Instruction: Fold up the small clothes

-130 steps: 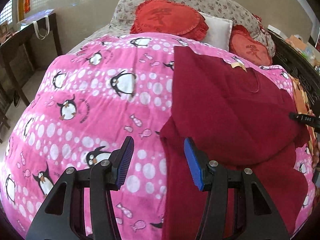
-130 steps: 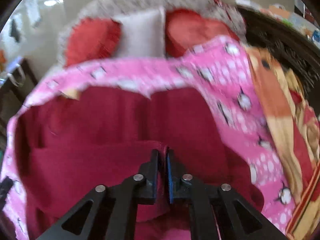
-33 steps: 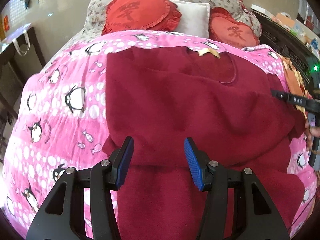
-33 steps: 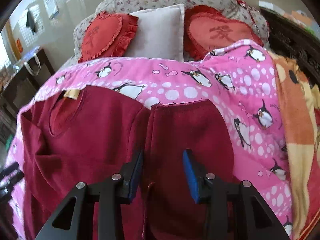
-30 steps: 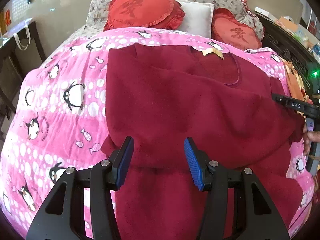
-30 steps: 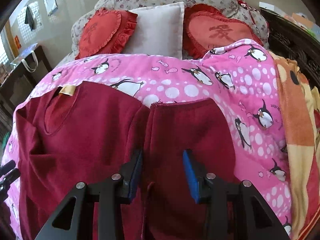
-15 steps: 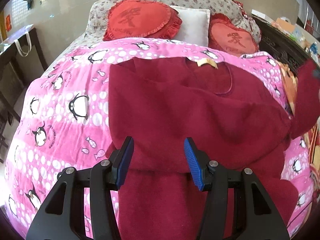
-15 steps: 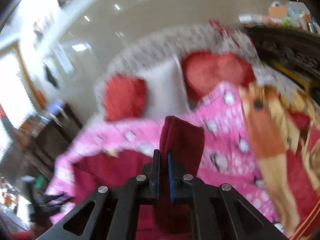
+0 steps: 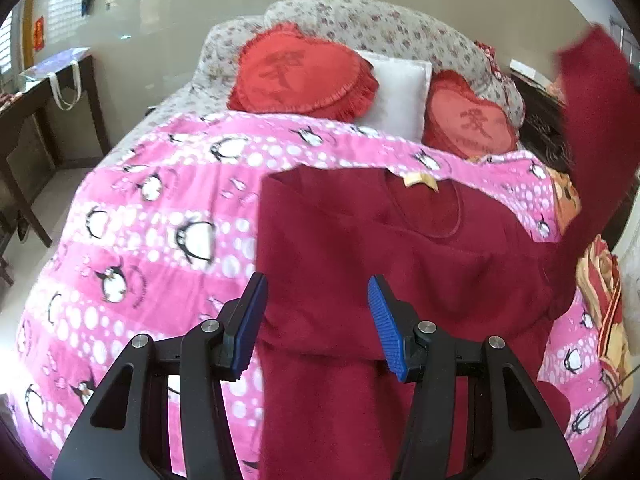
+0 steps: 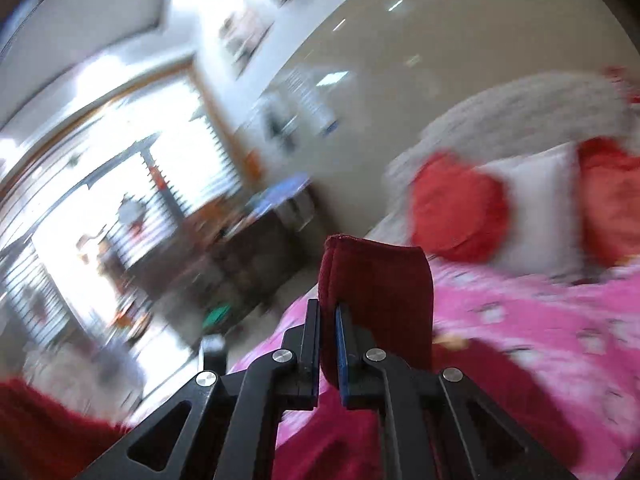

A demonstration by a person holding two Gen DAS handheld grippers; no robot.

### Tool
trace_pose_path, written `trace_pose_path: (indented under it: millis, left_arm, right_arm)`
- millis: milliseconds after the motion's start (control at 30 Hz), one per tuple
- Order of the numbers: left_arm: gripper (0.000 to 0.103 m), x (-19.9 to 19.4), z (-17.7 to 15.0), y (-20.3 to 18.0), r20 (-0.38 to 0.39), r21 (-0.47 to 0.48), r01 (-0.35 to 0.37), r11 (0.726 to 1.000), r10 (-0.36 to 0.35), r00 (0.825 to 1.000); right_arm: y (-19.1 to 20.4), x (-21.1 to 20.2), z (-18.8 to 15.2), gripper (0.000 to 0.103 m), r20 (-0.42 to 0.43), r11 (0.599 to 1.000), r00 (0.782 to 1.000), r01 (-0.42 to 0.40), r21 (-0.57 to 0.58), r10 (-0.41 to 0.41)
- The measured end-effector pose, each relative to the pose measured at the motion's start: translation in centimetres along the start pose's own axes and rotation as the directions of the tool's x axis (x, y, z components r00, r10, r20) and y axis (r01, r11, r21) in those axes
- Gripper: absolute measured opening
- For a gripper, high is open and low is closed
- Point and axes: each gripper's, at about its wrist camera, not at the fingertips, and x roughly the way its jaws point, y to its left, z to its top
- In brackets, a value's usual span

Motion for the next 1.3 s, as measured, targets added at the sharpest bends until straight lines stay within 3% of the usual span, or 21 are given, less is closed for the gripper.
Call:
trace_pose_path:
  millis: [100, 200, 267, 300, 333, 433, 600, 733, 833, 933, 1033, 1100, 1200, 1300]
  left_arm:
    - [0.052, -0.6, 0.1, 1.4, 0.018, -0.025, -0.009, 1.0, 0.009, 1.0]
    - [0.052, -0.8, 0.0, 2.7, 0.022, -0.025, -0.034, 0.999, 0.035, 0.999]
    - [0.052, -0.6, -0.2, 3.5, 0.019, -0.021, -0.053, 0.998, 0.054, 0.998]
    - [0.052, -0.3, -0.3, 4.1, 0.016, -0.026, -0.06, 0.998, 0.061, 0.998]
    - [0.052, 0.0, -0.4, 4.5, 0.012, -0.033, -0.062, 0.998, 0.062, 0.998]
    - [0.052, 1.2, -0.7, 5.5, -0.016, -0.066, -0.051, 0.997, 0.05, 0.999]
    - [0.052, 2.3, -1.1, 5.2, -0.035, -0.109, -0.019, 0.994, 0.015, 0.999]
    - [0.052, 2.9, -1.5, 4.2, -0.052, -0.088, -0.022, 0.996, 0.017, 0.999]
    - [0.052, 2.9, -1.6, 4.0, -0.055, -0.073, -0.026, 0.997, 0.022, 0.998]
    - [0.052, 2.7, -1.6, 4.3, -0.041, -0.053, -0.049, 0.997, 0.047, 0.998]
    - [0.052, 3.1, -1.4, 5.1, -0.049, -0.063, -0.066, 0.996, 0.063, 0.997]
    - [0.052, 3.1, -1.3, 5.9, -0.049, -0.097, -0.067, 0.993, 0.063, 0.997]
    - [0.052, 3.1, -1.0, 6.4, -0.047, -0.13, -0.061, 0.99, 0.055, 0.997]
    - [0.052, 3.0, -0.7, 6.2, -0.046, -0.133, -0.053, 0.99, 0.047, 0.998]
  right_arm:
    - [-0.8, 8.0, 0.0, 0.007, -0.137, 0.996, 0.988, -0.07, 0.051, 0.077]
    - [-2.6, 12.7, 0.3, 0.017, -0.196, 0.994, 0.979, -0.029, 0.109, 0.05]
    - [-3.4, 12.1, 0.6, 0.033, -0.157, 0.993, 0.987, -0.017, 0.119, 0.035]
    - [-3.8, 11.1, 0.5, 0.047, -0.127, 0.99, 0.991, -0.03, 0.14, 0.048]
    - [-3.9, 10.0, 0.1, 0.051, -0.106, 0.987, 0.993, -0.026, 0.157, 0.043]
    - [-3.8, 6.5, -1.8, 0.051, -0.123, 0.986, 0.992, 0.061, 0.155, -0.042]
    - [-4.5, 3.1, -9.0, 0.051, -0.261, 0.968, 0.959, 0.165, 0.188, -0.112]
    - [-7.6, 4.7, -13.7, 0.051, -0.371, 0.931, 0.921, 0.233, 0.282, -0.118]
    - [-8.3, 6.8, -14.6, 0.051, -0.399, 0.939, 0.9, 0.273, 0.21, -0.173]
    - [-8.7, 8.3, -14.3, 0.051, -0.369, 0.945, 0.925, 0.196, 0.261, -0.09]
    - [-8.5, 11.1, -13.5, 0.051, -0.403, 0.952, 0.915, 0.153, 0.264, -0.036]
    - [-7.6, 12.2, -12.2, 0.051, -0.388, 0.963, 0.921, 0.131, 0.237, -0.03]
    - [-7.7, 13.5, -8.3, 0.051, -0.296, 0.959, 0.955, 0.08, 0.272, 0.004]
    - [-10.4, 14.3, -5.1, 0.062, -0.191, 0.913, 0.982, 0.064, 0.403, 0.015]
